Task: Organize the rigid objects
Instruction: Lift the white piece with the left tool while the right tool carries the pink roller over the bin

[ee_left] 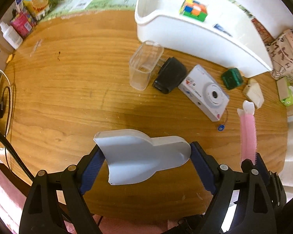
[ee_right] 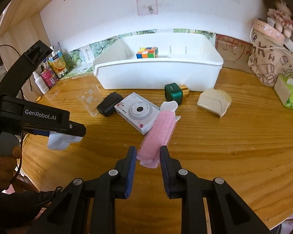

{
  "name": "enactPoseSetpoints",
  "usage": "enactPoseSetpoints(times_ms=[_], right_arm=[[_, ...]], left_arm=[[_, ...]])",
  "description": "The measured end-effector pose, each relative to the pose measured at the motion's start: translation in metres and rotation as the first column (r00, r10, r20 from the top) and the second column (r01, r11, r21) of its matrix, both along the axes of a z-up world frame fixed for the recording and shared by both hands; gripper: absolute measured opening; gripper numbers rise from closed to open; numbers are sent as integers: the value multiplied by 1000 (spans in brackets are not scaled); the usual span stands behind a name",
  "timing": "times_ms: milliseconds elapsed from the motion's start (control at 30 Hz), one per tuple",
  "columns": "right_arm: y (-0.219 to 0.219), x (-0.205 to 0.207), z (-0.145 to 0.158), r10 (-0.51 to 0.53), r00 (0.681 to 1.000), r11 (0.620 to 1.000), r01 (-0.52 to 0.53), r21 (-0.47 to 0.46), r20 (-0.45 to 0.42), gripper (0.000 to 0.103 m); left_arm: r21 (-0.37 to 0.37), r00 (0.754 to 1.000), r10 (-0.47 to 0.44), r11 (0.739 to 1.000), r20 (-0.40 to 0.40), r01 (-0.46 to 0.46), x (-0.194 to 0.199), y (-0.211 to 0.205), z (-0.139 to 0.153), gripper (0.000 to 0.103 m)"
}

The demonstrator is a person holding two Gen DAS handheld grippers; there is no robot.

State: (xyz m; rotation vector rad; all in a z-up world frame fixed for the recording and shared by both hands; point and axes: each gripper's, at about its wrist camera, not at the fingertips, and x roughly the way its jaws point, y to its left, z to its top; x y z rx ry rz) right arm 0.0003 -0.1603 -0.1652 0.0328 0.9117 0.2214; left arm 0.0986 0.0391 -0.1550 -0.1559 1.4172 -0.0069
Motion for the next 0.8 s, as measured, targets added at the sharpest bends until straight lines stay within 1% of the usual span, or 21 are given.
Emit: enactPoseSetpoints(times_ms=[200,267,333,367,433,533,633,733,800], right_arm=[[-4,-13,15,-27,999,1000,27,-6,32,24],[-7,-16,20,-40,998,999,40,1,46,24],[-12,-19,28,-53,996,999,53,6,71,24],[-14,-21,32,-58,995,998,57,10,81,24],[-19,-23,41,-69,992,997,67,27,104,24],[-25,-23,54,-81,987,996,75,47,142,24],[-29,-21,66,-84,980,995,74,59,183,24],[-32,-17,76,-76,974,996,64,64,211,24],[-35,-13,83,-69,970,996,54,68,231,24]], left_arm=[[26,993,-42,999,112,39,-24,-7,27,88],[35,985,-58,998,163,53,-31,-12,32,88],[43,975,-72,997,209,64,-41,-19,49,88],[49,965,-83,996,247,73,-45,-20,56,88],[56,950,-97,995,295,85,-43,-24,61,88],[74,914,-125,992,386,104,-49,-28,74,88],[87,880,-144,989,452,117,-53,-31,87,88],[125,854,-172,984,491,126,-53,-37,97,88],[129,845,-176,983,505,128,-51,-40,102,88]])
